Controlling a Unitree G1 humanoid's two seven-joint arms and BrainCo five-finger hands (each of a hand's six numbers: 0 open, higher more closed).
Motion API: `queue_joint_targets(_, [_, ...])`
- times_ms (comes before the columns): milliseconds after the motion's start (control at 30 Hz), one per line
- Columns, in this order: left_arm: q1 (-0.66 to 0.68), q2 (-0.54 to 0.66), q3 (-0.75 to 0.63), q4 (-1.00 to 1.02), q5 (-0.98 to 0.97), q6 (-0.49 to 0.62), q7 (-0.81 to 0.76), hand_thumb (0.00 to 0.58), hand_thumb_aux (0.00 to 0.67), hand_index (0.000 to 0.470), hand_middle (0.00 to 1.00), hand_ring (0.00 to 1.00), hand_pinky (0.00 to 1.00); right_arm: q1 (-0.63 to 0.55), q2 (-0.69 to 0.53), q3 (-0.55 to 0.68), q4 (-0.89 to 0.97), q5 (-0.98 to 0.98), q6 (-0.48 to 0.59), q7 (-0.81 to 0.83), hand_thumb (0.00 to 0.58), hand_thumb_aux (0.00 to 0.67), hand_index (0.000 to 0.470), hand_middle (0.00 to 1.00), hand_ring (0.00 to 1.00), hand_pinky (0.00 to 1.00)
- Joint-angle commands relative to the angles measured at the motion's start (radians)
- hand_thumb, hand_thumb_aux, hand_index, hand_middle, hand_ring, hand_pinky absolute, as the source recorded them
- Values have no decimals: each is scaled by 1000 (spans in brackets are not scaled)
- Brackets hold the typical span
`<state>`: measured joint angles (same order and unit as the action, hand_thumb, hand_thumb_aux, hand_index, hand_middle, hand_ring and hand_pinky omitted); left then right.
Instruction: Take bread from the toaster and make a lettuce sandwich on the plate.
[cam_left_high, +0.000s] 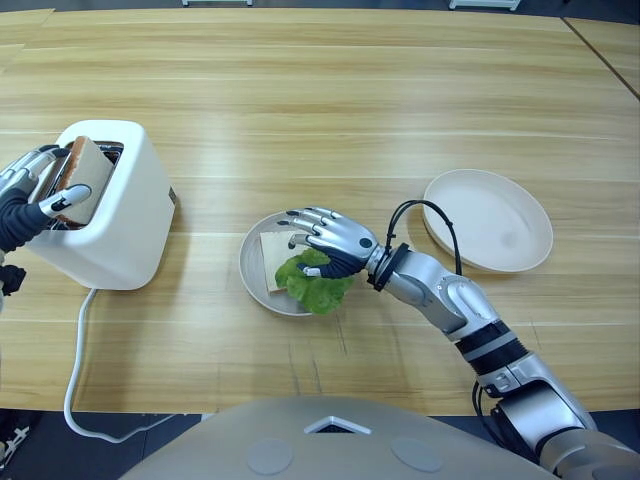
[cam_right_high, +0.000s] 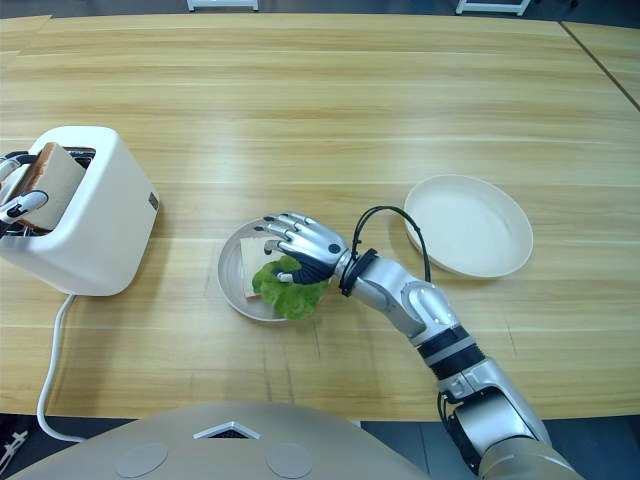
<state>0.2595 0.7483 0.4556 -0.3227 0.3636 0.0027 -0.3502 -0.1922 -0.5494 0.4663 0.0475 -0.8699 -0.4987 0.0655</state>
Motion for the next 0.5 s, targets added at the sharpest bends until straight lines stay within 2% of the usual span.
queue_joint_targets(33, [-4, 1, -5, 11, -6, -6, 0, 0, 0, 0, 0, 0, 0, 6, -1, 6, 1, 6, -6, 18, 509, 436, 306, 0, 0, 0])
queue_joint_targets(133, [-5, 1, -3, 15, -7, -7, 2, 0, 0, 0, 0, 0, 0, 7, -1, 10, 5, 4, -9, 24, 505, 428, 300, 0, 0, 0])
queue_joint_targets(267, [-5, 1, -2, 18, -9, -10, 4, 0, 0, 0, 0, 0, 0, 8, 0, 14, 7, 5, -15, 27, 541, 497, 348, 0, 0, 0])
queue_joint_targets(300, [-6, 1, -2, 19, -10, -10, 4, 0, 0, 0, 0, 0, 0, 8, 1, 15, 7, 5, -16, 27, 562, 552, 387, 0, 0, 0])
queue_joint_targets(333, [-6, 0, -2, 21, -10, -11, 5, 0, 0, 0, 0, 0, 0, 9, 1, 15, 6, 6, -18, 27, 580, 670, 470, 0, 0, 0])
queue_joint_targets(500, [-8, 0, -3, 23, -12, -12, 7, 0, 0, 0, 0, 0, 0, 10, 2, 10, 3, 11, -35, 11, 580, 670, 470, 0, 0, 0])
